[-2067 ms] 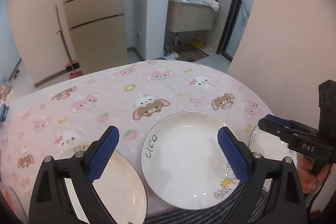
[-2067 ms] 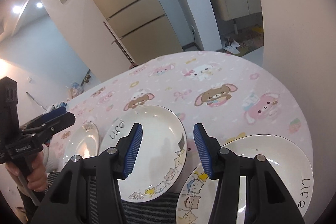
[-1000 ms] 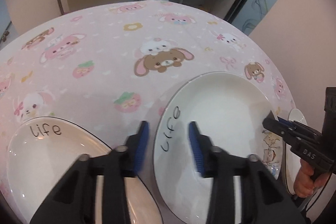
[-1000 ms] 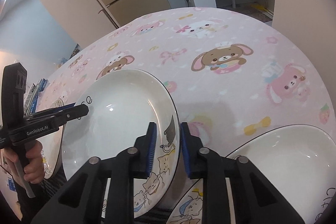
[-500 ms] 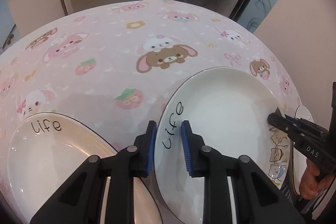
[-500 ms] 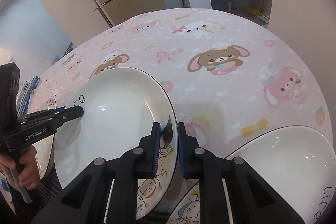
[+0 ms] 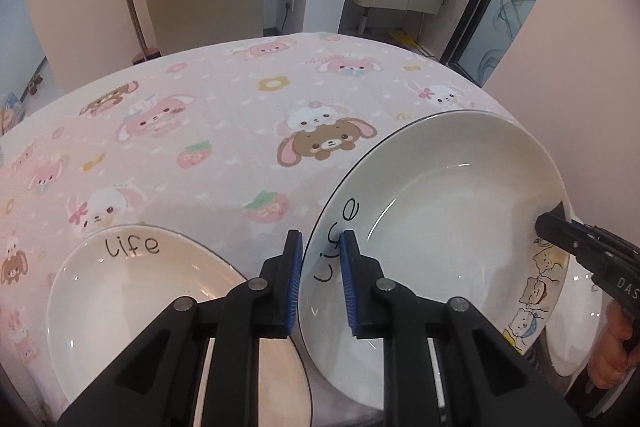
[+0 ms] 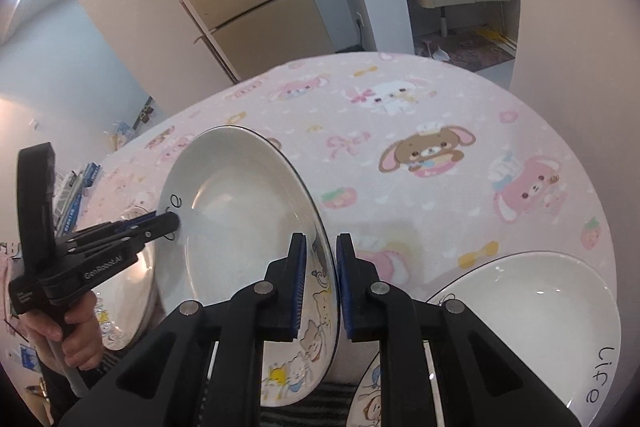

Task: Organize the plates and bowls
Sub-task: 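Lift the white plate with the left tool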

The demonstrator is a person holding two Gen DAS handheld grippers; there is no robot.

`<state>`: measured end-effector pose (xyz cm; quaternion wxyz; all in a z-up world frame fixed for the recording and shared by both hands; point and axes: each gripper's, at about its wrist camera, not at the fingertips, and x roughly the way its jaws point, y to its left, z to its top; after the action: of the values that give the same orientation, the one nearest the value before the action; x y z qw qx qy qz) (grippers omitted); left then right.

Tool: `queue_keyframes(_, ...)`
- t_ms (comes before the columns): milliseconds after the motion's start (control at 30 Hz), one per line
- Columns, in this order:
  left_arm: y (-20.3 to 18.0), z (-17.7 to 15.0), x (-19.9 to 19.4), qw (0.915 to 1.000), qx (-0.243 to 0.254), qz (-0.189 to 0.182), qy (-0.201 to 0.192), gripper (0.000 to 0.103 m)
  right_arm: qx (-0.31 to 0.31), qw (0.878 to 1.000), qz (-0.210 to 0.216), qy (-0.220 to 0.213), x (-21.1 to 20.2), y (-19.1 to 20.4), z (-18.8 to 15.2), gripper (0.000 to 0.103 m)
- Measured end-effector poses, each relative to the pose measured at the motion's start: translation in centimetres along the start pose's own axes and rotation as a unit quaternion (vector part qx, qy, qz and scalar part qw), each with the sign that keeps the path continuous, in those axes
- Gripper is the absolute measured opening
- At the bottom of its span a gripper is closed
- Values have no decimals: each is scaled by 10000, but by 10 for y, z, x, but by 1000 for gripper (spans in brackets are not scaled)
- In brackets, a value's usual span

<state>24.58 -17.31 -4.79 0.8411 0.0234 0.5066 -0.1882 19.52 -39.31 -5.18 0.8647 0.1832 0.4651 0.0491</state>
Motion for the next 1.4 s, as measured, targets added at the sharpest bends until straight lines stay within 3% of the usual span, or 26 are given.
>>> queue_keyframes(200, -2, -2, -13, 10000, 9, -86, 4, 16, 95, 9997, 211, 103, -11, -4, -6, 17)
queue_keyframes(400, -8, -3, -28, 9996, 44, -240, -157, 17, 280, 9970, 719, -55, -36, -12, -16, 17)
queue_keyframes(500, -12, -2, -38, 9994, 47, -245, -233, 17, 358, 9965, 740, -170, -44, -11, -13, 17)
queue_keyframes(700, -22, 2, -68, 9982, 156, -99, -567, 17, 109, 9958, 804, -427, -67, 9, -5, 18)
queue_keyframes(833, -17, 5, -89, 9968, 79, -243, -764, 17, 135, 9944, 1016, -241, -68, 16, -5, 18)
queue_keyframes(867, -18, 4, -94, 9958, 85, -336, -849, 14, 130, 9929, 1176, -139, -65, 18, -7, 18)
queue_keyframes(900, -19, 3, -98, 9941, 119, -623, -878, 5, 65, 9896, 1439, 19, -60, 24, -10, 22)
queue_keyframes(933, -23, 3, -99, 9883, 174, -1373, -645, 0, 56, 9899, 1418, 23, -57, 27, -12, 23)
queue_keyframes(967, -35, 2, -99, 9845, 274, -1686, -409, 0, 6, 9939, 1092, -175, -56, 33, -12, 21)
queue_keyframes(1000, -53, -1, -100, 9913, 591, -1055, -526, 0, -93, 9975, 621, -312, -52, 39, -11, 17)
queue_keyframes(1033, -69, -2, -99, 9925, 913, -318, -742, 0, -100, 9984, 431, -363, -48, 39, -10, 15)
queue_keyframes(1067, -77, -3, -97, 9915, 979, -140, -847, 0, -236, 9990, 141, -343, -39, 39, -9, 12)
queue_keyframes(1133, -78, -4, -96, 9902, 859, -867, -686, 0, 6, 9998, 191, -60, -24, 25, -10, 10)
queue_keyframes(1200, -80, -8, -98, 9892, 999, -567, -906, 0, 378, 9971, 625, 210, -10, 5, -8, 10)
queue_keyframes(1233, -77, -9, -97, 9902, 960, -397, -929, 0, 468, 9965, 634, 288, -3, -2, -7, 10)
queue_keyframes(1300, -65, -12, -91, 9947, 721, -319, -667, 0, 544, 9959, 592, 409, 9, -14, -6, 9)
queue_keyframes(1333, -56, -16, -86, 9969, 584, -171, -495, 5, 577, 9955, 593, 462, 13, -17, -6, 9)
queue_keyframes(1367, -49, -23, -80, 9981, 542, 0, -289, 19, 615, 9948, 600, 539, 19, -23, -6, 8)
queue_keyframes(1400, -38, -32, -72, 9988, 477, 115, -58, 26, 653, 9943, 599, 598, 24, -29, -6, 7)
